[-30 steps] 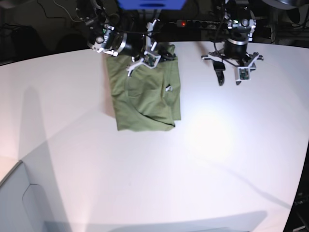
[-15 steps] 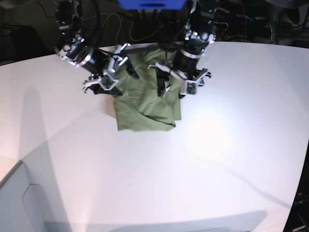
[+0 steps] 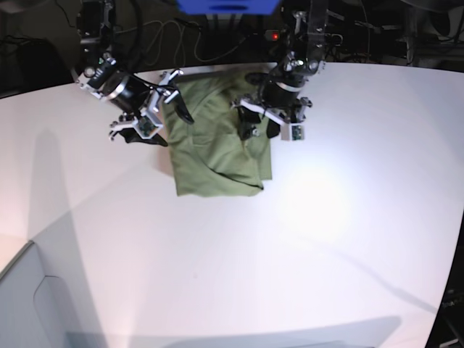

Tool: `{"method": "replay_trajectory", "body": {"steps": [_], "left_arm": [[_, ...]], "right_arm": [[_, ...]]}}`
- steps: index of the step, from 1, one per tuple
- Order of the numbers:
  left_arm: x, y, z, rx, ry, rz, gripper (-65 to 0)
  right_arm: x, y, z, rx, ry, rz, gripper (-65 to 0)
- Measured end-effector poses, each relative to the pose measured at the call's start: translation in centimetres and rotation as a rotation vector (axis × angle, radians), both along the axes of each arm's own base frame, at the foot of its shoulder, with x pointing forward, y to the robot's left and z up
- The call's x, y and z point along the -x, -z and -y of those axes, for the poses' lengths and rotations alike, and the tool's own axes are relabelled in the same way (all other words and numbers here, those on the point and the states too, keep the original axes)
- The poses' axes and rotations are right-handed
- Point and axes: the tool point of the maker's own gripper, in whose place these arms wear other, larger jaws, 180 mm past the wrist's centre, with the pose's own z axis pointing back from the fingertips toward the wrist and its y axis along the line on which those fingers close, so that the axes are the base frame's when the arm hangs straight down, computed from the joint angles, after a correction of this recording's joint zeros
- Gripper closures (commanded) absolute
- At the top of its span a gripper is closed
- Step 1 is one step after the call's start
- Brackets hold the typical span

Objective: Fold the T-shirt properly
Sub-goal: 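Grasp the bundle edge with both grippers and fold it over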

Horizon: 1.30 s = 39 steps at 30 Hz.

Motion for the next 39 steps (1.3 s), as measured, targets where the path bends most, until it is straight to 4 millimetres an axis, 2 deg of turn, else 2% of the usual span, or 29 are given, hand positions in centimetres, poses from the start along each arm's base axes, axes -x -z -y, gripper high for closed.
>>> {"method": "replay_trajectory", "body": {"steps": [15, 22, 31, 34, 37, 39], "left_arm": [[-0.5, -0.8, 0.2, 0.06, -0.011, 0.009, -37.6], [0.2, -1.1, 3.3, 0.077, 0.088, 0.011, -37.6], [0.4, -0.6, 3.6, 0.077, 0.097, -0.001, -36.6], [0.4, -0.6, 3.6, 0.077, 0.097, -0.003, -23.3], [0.6, -0.5, 3.5, 0.078, 0.093, -0.007, -1.6], [0.5, -0.5, 3.5, 0.077, 0.094, -0.007, 0.0]], "right_arm": [[0.1, 0.1, -0.1, -0.001, -0.001, -0.003, -40.2], [0.6, 0.3, -0.1, -0.002, -0.001, -0.015, -40.2], [0.6, 0.3, 0.0, -0.001, 0.0, -0.014, -40.2], [0.6, 0.3, 0.0, -0.001, 0.0, -0.014, -40.2], [0.6, 0.3, 0.0, -0.002, 0.0, -0.014, -40.2], [0.6, 0.3, 0.0, -0.002, 0.0, -0.014, -40.2]]}}
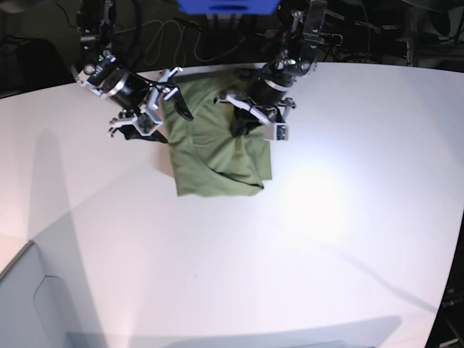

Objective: Fold the T-shirt properly

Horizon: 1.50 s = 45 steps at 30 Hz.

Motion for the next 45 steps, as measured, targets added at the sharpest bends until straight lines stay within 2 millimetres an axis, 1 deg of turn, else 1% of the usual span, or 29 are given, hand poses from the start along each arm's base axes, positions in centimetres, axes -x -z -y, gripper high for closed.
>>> {"method": "replay_trajectory", "body": {"steps": [2, 4, 7, 11, 14, 18, 20, 24, 31, 39, 41, 42, 45], "left_arm": [[0.0, -0.1, 0.0, 0.0, 0.0, 0.002, 0.0], [-0.2, -0.7, 0.0, 0.002, -0.002, 0.018, 0.0], [-0.4, -2.6, -0.1, 0.012, -0.008, 0.062, 0.0], [-0.7, -5.7, -0.3, 0.024, -0.019, 0.139, 0.0], [-0.8, -6.5, -1.7, 0.003, -0.035, 0.164, 0.0], [-0.8, -5.8, -4.3, -0.037, -0.093, 0.147, 0.0], [-0.5, -4.5, -5.2, -0.05, -0.116, 0.114, 0.0], [0.5, -2.3, -5.4, -0.057, -0.117, 0.048, 0.0], [1.6, 0.0, -5.4, -0.061, -0.118, -0.015, 0.0], [1.7, 0.1, -5.3, -0.06, -0.118, -0.02, 0.0], [1.9, 0.1, -5.3, -0.06, -0.118, -0.022, -6.6], [2.0, 0.0, -5.3, -0.06, -0.118, -0.023, -8.7], [2.9, -0.5, -5.4, -0.059, -0.12, -0.024, -8.9]], "right_arm": [[0.0, 0.0, 0.0, 0.0, 0.0, 0.0, -40.2], [0.0, 0.0, 0.0, 0.0, 0.0, 0.0, -40.2], [0.0, 0.0, 0.0, 0.0, 0.0, 0.0, -40.2], [0.0, 0.0, 0.0, 0.001, 0.0, -0.001, -40.2], [0.0, 0.0, 0.0, 0.002, 0.0, -0.001, -40.2], [0.0, 0.0, 0.0, 0.002, 0.0, -0.002, -40.2], [0.0, 0.0, 0.0, 0.002, 0.0, -0.002, -40.2], [0.0, 0.0, -0.1, -0.001, -0.002, 0.001, -40.2], [-0.2, -0.1, -0.1, 0.0, -0.002, 0.004, -40.2], [-0.1, -0.1, -0.2, 0.0, -0.005, 0.002, -40.2], [0.0, 0.0, -0.2, -0.001, -0.005, 0.0, -40.2], [0.0, 0.0, -0.2, 0.0, -0.004, 0.0, -40.2], [-0.1, 0.0, -0.2, -0.003, -0.003, 0.001, -40.2]]}}
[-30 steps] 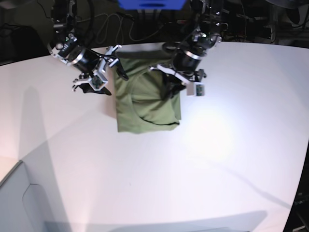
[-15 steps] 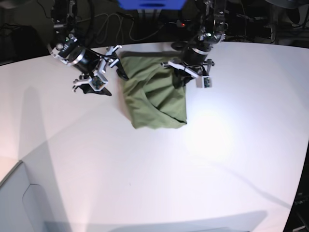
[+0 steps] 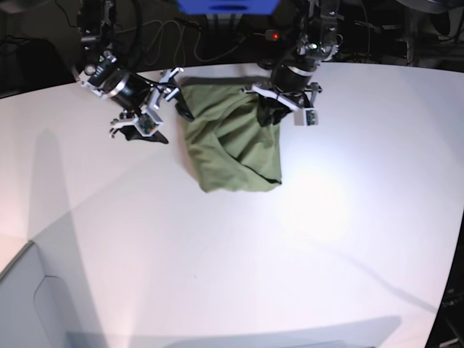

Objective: Fold the T-shirt properly

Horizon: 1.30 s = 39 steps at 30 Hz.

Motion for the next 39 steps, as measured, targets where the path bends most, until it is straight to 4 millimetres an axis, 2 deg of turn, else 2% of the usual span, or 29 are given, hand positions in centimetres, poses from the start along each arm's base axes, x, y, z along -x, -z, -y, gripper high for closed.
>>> {"method": "replay_trajectory", "body": {"steps": [3, 7, 11, 14, 16, 19, 22, 32, 34, 35, 37, 38, 39], "left_arm": [[0.8, -0.7, 0.0, 0.002, -0.001, 0.002, -11.4], [2.4, -1.3, -0.2, -0.003, 0.001, -0.008, -23.8], [4.2, -1.6, -2.6, -0.037, -0.054, -0.032, -29.3], [4.9, -1.4, -3.6, -0.059, -0.074, -0.048, -29.8], [5.0, -1.0, -3.4, -0.051, -0.07, -0.054, -29.8], [5.6, 0.6, -3.2, -0.05, -0.064, -0.1, -29.8], [5.5, 1.2, -3.1, -0.045, -0.068, -0.11, -29.8], [6.2, 1.6, -3.2, -0.048, -0.067, -0.122, -29.2], [6.3, 1.8, -3.2, -0.047, -0.066, -0.126, -24.1], [6.4, 1.9, -3.2, -0.048, -0.065, -0.126, -19.2], [6.6, 2.2, -3.2, -0.046, -0.063, -0.139, -4.8], [6.6, 2.2, -3.1, -0.041, -0.064, -0.14, 0.0], [6.6, 2.1, -2.7, -0.037, -0.055, -0.14, 0.0]], "right_arm": [[0.0, 0.0, -0.1, -0.001, 0.001, -0.001, -40.2], [0.0, 0.0, -0.1, -0.002, 0.001, -0.001, -40.2], [0.0, 0.0, -0.1, -0.002, 0.001, 0.0, -40.2], [0.0, 0.0, 0.0, -0.001, 0.001, -0.001, -40.2], [0.0, 0.0, -0.1, -0.003, 0.0, 0.0, -40.2], [0.0, 0.0, -0.2, -0.006, 0.001, 0.0, -40.2], [0.1, -0.1, -0.7, -0.016, -0.007, -0.002, -40.2], [0.2, 0.0, -0.8, -0.017, -0.006, -0.004, -40.2], [0.2, 0.0, -0.7, -0.016, -0.006, -0.005, -40.2], [0.2, 0.0, -0.8, -0.017, -0.006, -0.004, -40.2], [0.2, 0.0, -0.8, -0.017, -0.006, -0.004, -40.2], [0.2, 0.0, -0.8, -0.017, -0.006, -0.004, -40.2], [0.2, 0.0, -0.7, -0.017, -0.006, -0.004, -40.2]]}}
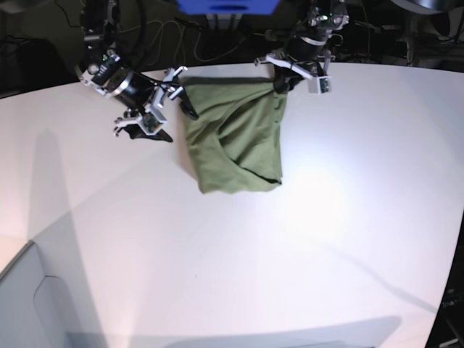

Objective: Fold the T-shirt properly

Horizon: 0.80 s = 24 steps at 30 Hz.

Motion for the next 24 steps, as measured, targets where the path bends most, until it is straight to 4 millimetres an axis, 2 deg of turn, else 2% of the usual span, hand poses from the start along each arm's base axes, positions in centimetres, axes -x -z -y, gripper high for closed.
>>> {"method": "replay_trajectory", "body": {"steps": [4, 9, 12, 22, 23, 24], "left_arm": [[1.3, -0.1, 1.6, 0.023, 0.034, -0.029, 0.0], [1.5, -3.1, 3.9, 0.069, 0.077, 0.022, 0.0], [1.4, -4.0, 5.1, 0.096, 0.097, 0.04, 0.0], [2.4, -5.1, 5.3, 0.106, 0.098, 0.037, 0.0], [2.6, -5.0, 5.3, 0.105, 0.096, 0.033, -0.8], [2.7, -5.0, 5.3, 0.104, 0.097, 0.029, -5.0]], "right_arm": [[0.0, 0.0, 0.0, 0.0, 0.0, 0.0, -40.2], [0.0, 0.0, 0.0, 0.0, 0.0, 0.0, -40.2], [0.0, 0.0, 0.0, 0.0, 0.0, 0.0, -40.2], [0.0, 0.0, 0.0, -0.001, 0.0, 0.001, -40.2], [0.0, 0.0, 0.0, 0.0, 0.0, 0.001, -40.2], [0.0, 0.0, 0.0, 0.0, 0.0, 0.0, -40.2]]}}
